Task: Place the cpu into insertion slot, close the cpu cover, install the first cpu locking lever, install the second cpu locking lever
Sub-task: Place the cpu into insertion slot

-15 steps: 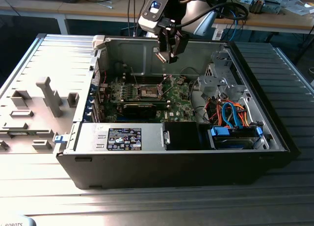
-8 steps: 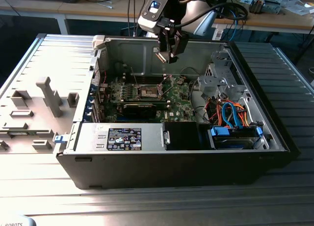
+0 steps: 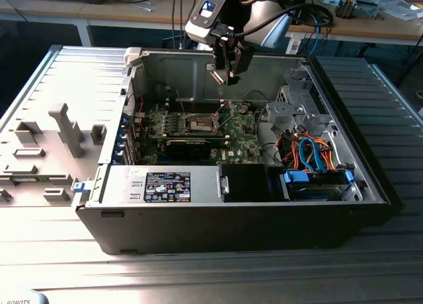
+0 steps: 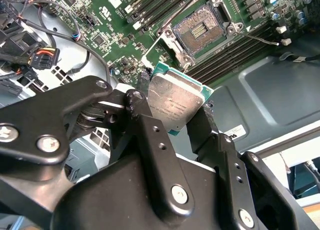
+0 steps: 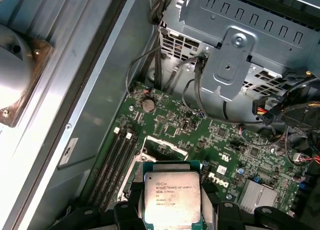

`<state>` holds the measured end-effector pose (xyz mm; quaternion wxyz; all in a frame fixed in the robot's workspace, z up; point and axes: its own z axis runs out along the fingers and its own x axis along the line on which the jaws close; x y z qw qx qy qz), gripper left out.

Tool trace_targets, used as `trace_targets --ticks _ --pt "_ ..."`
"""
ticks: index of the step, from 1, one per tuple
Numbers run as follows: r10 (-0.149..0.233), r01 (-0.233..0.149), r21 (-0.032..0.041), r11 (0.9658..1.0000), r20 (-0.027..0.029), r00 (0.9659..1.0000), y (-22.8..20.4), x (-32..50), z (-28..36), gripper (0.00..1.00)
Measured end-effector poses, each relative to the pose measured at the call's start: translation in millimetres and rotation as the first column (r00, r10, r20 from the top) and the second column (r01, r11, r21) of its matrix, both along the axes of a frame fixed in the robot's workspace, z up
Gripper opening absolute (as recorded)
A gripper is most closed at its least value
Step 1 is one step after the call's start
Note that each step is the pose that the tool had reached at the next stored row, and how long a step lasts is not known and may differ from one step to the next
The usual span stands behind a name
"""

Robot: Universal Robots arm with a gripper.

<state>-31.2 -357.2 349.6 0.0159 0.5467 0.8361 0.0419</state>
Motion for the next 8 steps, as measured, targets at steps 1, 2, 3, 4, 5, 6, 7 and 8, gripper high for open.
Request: trace_targets --ticks 1,2,3,4,5,6,7,8 --pt "-0.003 0.003 0.0001 1.0000 0.0000 1.0000 0.0 0.0 0.0 0.55" --pt "-0.004 0.004 0.0000 1.0000 0.0000 1.0000 0.0 0.0 0.0 0.55" --pt "-0.006 0.006 0.0000 1.0000 0.0000 1.0000 0.0 0.0 0.0 0.55" --pt "-0.009 0.009 0.0000 1.0000 0.0000 1.0000 0.0 0.0 0.0 0.55" --pt "-0.011 0.011 0.0000 0.9999 0.0000 0.9999 0.0 0.0 0.0 0.55" --pt "-0.013 0.013 -0.0001 0.9999 0.0000 0.9999 0.0 0.0 0.0 0.55" --pt "-0.016 0.016 0.0000 0.9999 0.0000 0.9999 0.0 0.0 0.0 0.55" --pt "-0.018 0.018 0.0000 0.9998 0.0000 0.9998 0.0 0.0 0.0 0.55"
